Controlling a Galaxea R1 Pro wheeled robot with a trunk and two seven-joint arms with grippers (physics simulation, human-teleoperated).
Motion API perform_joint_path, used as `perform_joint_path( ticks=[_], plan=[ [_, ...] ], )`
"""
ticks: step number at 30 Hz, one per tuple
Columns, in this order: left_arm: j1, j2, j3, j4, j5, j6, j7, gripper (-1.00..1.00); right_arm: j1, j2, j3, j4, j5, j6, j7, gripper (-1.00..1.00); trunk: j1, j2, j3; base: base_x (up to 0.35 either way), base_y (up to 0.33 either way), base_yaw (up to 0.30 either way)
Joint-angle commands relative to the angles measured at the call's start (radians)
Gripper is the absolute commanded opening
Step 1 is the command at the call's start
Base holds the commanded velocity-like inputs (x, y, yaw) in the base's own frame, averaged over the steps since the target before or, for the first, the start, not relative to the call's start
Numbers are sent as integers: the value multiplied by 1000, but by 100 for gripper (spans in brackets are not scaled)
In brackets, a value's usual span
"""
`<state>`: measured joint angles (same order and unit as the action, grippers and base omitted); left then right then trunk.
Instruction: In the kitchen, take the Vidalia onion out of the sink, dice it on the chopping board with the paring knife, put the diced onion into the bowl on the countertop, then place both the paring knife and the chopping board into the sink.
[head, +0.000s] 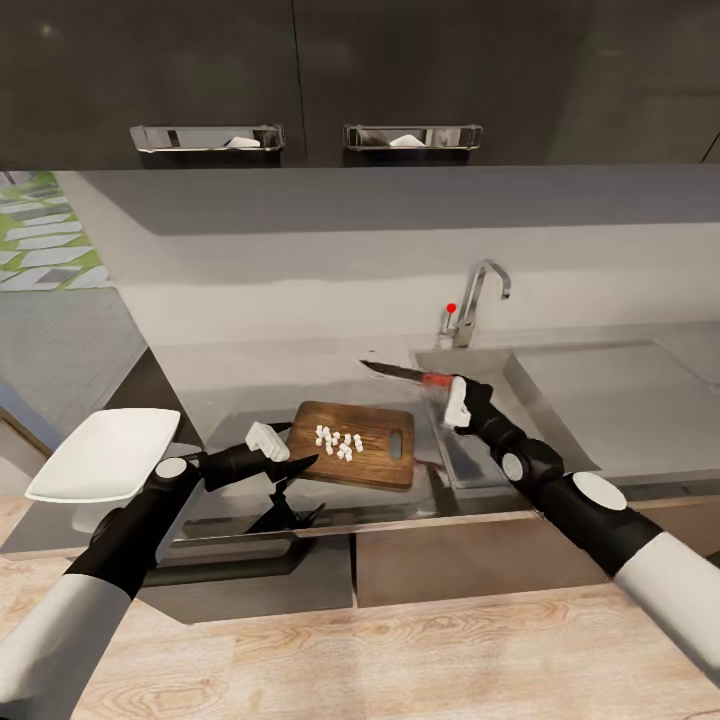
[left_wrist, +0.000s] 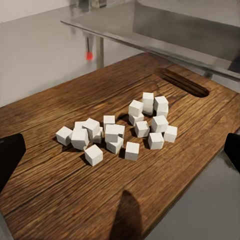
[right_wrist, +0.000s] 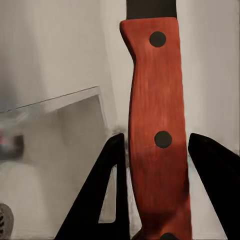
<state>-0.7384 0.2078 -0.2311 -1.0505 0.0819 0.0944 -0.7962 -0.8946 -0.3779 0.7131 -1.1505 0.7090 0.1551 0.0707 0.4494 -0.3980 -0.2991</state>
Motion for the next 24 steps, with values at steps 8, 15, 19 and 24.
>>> perform_joint_path(
  ticks=[8, 15, 19, 24],
  plan=[
    [-1, 0, -1, -95, 9, 13, 0, 100, -1, -1, -300, -2, -494, 11, 127, -100, 1, -2, -2, 0, 0, 0],
    [-1, 1, -1, -148, 10, 19, -2, 100, -1, -1, -308, -2, -823, 18, 129, -100, 1, -2, -2, 0, 0, 0],
    [-1, 1, -1, -161, 10, 22, -3, 100, -1, -1, -307, -2, -874, 58, 129, -100, 1, -2, -2, 0, 0, 0],
    [-1, 1, -1, -176, 12, 24, -4, 100, 9, -1, -275, -2, -889, 148, 131, -100, 1, -2, -2, 0, 0, 0]
  ],
)
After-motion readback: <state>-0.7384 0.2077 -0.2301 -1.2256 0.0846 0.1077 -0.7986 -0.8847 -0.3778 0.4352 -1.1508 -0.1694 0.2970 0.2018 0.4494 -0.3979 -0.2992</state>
